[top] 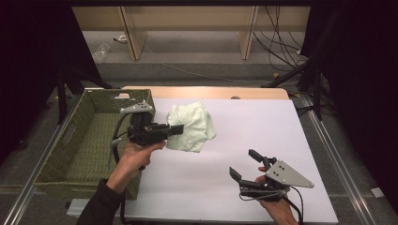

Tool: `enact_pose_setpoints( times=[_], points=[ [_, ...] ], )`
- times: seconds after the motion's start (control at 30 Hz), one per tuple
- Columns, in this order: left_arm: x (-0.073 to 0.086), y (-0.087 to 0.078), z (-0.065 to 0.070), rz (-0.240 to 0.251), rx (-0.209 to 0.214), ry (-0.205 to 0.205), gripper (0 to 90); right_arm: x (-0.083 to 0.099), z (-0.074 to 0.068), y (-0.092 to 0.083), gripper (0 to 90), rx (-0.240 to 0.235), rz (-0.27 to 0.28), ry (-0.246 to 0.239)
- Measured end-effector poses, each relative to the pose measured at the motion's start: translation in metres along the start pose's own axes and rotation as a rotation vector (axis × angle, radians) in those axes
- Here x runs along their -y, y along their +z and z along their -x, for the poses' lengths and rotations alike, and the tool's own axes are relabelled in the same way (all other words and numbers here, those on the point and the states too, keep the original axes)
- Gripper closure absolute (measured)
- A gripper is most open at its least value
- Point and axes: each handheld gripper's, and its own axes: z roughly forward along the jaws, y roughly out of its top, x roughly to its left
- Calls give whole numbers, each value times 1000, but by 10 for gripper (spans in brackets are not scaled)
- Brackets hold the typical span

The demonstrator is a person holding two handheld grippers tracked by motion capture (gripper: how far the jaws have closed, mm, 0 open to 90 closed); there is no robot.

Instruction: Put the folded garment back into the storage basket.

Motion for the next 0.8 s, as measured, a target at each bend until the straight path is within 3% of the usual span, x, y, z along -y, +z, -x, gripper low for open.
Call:
enact_pose_setpoints(
  times=[0.8],
  points=[
    [-8, -41, -12, 52, -25, -10, 800, 0, 0, 0, 173, 0, -2, -1]
  ],
)
